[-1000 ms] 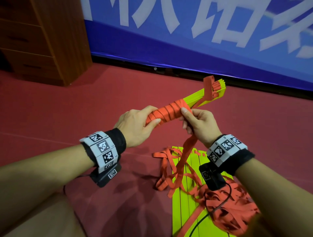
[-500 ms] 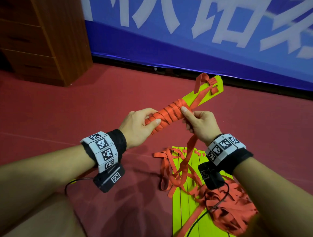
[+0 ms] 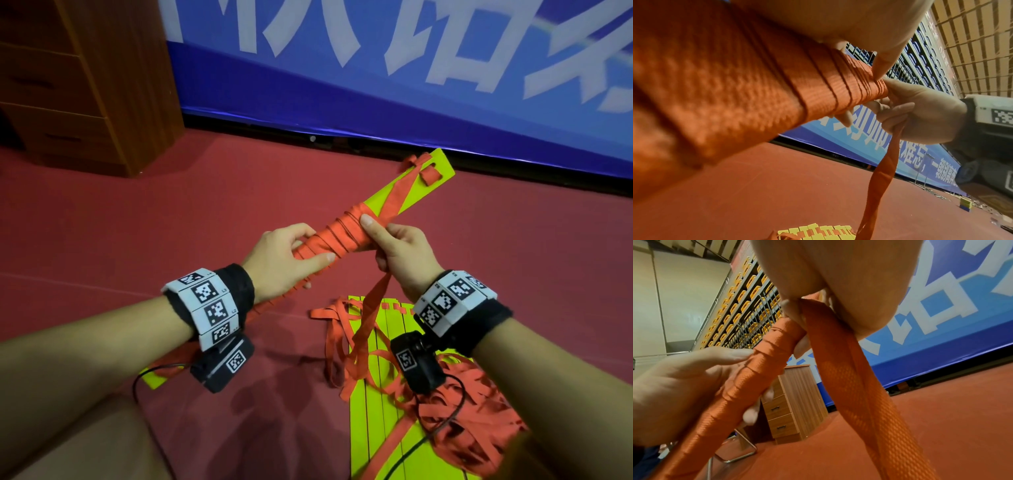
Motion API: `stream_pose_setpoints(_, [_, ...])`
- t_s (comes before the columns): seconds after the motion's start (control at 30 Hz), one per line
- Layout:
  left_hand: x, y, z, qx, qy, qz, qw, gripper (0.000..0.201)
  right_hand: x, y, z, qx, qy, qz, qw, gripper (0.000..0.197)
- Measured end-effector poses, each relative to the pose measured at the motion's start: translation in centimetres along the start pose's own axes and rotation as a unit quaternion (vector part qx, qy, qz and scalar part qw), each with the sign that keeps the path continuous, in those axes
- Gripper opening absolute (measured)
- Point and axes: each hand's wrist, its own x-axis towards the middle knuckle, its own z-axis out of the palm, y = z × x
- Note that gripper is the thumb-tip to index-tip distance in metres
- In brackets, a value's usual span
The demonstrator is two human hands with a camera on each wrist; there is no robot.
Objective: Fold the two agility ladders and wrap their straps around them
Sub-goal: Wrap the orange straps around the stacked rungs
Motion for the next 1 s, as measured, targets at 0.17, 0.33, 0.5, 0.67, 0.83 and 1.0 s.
stream_pose_setpoints(0.17, [0.6, -0.5, 0.2, 0.113, 0.012, -0.002, 0.993, 0.065, 0.3, 0.1, 0.5, 0.043, 0.01, 0.045, 0.998, 0.059])
stream_pose_setpoints(0.33, [0.5, -0.5, 0.9, 0.249, 0.039, 0.043, 0.967, 0.081, 0.3, 0.1, 1.0, 0.054, 0.045, 0.085, 0.994, 0.055])
stream_pose_setpoints(0.5, [0.3, -0.7, 1.2, 0.313, 0.109, 0.095, 0.939, 0.072, 0.2, -0.4, 1.5, 0.078, 0.057, 0.088, 0.991, 0.048])
stream_pose_setpoints(0.67, [0.3, -0.9, 0.9, 0.319, 0.15, 0.14, 0.925, 0.056, -0.2, -1.2, 1.4, 0.047, 0.049, 0.041, 0.997, 0.056])
stream_pose_setpoints(0.83, [0.4, -1.3, 0.6, 0.308, 0.154, 0.14, 0.928, 0.051, -0.6, -1.6, 1.1, 0.01, 0.015, 0.008, 1.0, 0.05])
stream_pose_setpoints(1.0, [0.5, -1.1, 0.3, 0.305, 0.157, 0.132, 0.93, 0.049, -0.8, -1.8, 0.6, -0.008, -0.006, -0.006, 1.0, 0.047])
